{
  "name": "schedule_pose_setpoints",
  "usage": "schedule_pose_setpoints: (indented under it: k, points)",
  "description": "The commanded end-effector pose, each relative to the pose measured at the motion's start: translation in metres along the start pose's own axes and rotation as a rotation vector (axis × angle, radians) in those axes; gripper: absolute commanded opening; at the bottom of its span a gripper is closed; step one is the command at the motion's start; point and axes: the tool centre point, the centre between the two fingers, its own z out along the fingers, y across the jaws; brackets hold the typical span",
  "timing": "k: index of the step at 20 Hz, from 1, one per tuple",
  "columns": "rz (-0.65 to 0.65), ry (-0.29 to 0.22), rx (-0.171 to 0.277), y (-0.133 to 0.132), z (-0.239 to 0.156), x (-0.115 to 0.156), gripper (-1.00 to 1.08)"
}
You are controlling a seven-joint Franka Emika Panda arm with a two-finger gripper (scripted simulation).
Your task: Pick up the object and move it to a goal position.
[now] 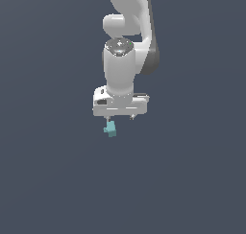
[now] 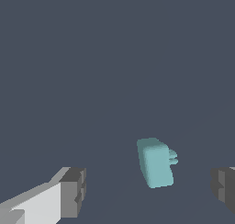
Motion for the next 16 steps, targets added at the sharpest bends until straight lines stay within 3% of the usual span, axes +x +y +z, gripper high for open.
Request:
schedule_pose_setpoints:
  k: [1,16]
  points:
    - [-0.015,-0.007,0.001,0.007,0.011,-0.004,1.00]
    - [-0.128,-0.052,0.018,0.054,0.088,-0.044,1.00]
